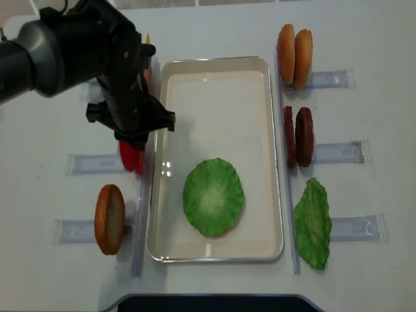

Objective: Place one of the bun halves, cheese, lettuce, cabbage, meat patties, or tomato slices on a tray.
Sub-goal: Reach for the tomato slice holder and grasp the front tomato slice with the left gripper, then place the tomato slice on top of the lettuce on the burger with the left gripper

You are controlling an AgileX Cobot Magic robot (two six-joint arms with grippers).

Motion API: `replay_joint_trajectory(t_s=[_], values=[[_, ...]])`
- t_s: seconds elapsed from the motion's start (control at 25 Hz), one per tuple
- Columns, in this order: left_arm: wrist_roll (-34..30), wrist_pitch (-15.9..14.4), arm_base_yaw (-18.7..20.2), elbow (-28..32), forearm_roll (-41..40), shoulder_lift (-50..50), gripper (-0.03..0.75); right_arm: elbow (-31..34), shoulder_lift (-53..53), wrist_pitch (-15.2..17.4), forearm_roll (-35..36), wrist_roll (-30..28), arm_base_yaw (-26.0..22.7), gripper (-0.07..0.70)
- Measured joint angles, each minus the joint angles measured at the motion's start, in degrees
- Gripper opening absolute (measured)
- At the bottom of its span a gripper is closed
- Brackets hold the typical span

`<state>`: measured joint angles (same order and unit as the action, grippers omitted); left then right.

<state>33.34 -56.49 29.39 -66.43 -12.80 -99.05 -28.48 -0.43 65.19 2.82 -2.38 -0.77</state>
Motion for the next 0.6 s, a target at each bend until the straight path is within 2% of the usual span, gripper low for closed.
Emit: replay_joint_trajectory(t_s=[0.24,0.6], values=[[-1.25,-0.69,0.10,0.00,4.96,6.10,0.060,0.00,0.00,0.00,0.00,0.00,0.00,0.418],[-7.94,-1.48,0.10,0.00,15.12,12.07,0.060,0.00,0.00,0.00,0.00,0.00,0.00,0.417]])
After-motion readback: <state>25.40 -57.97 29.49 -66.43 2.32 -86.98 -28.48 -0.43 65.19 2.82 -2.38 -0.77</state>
